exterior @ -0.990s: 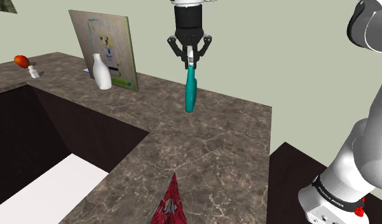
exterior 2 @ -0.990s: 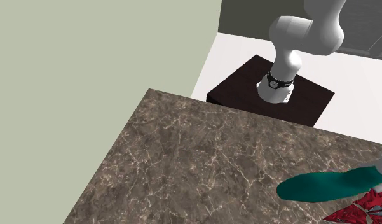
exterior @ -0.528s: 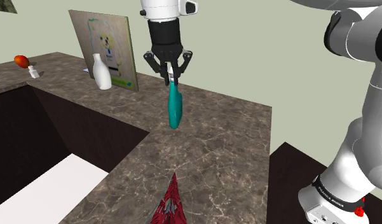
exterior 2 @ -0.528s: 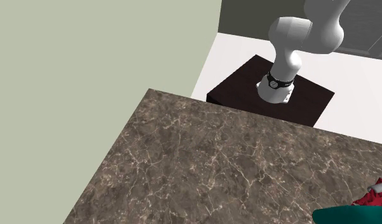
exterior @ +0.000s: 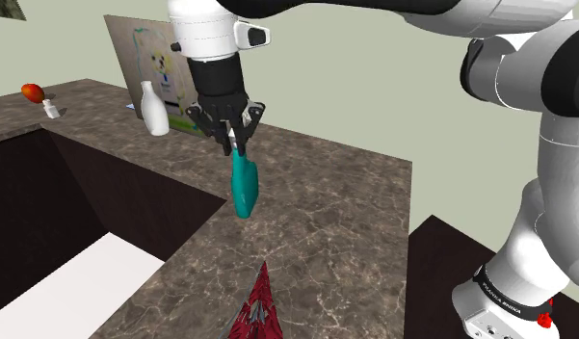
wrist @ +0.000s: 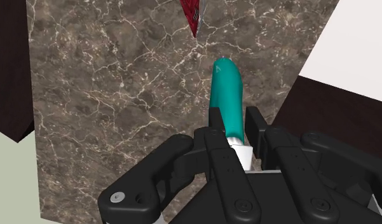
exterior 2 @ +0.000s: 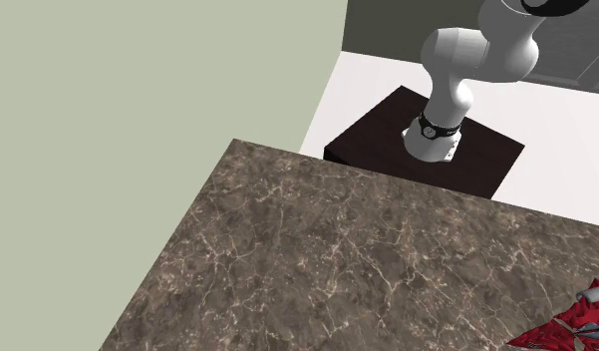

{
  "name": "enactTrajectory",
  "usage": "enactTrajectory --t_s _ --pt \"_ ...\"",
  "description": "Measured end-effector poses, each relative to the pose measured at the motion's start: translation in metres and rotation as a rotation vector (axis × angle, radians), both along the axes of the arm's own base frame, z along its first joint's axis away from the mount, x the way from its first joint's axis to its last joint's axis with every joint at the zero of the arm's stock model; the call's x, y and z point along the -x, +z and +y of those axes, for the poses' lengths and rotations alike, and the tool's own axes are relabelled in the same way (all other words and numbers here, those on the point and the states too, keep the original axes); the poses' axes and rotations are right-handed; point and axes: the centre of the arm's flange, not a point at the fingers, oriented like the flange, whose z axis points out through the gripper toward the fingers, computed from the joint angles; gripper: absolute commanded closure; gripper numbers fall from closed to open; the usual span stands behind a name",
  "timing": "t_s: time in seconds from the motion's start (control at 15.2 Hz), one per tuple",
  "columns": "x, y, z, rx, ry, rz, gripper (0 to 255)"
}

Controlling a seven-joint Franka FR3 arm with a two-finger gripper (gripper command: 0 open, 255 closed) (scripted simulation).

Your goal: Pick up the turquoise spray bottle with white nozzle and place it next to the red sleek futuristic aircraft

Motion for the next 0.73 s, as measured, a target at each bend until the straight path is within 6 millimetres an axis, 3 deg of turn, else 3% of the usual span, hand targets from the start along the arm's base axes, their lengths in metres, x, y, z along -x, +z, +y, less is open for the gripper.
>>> enactTrajectory --t_s 0.73 --pt "0.000 -0.058 -0.001 0.000 0.000 0.000 255"
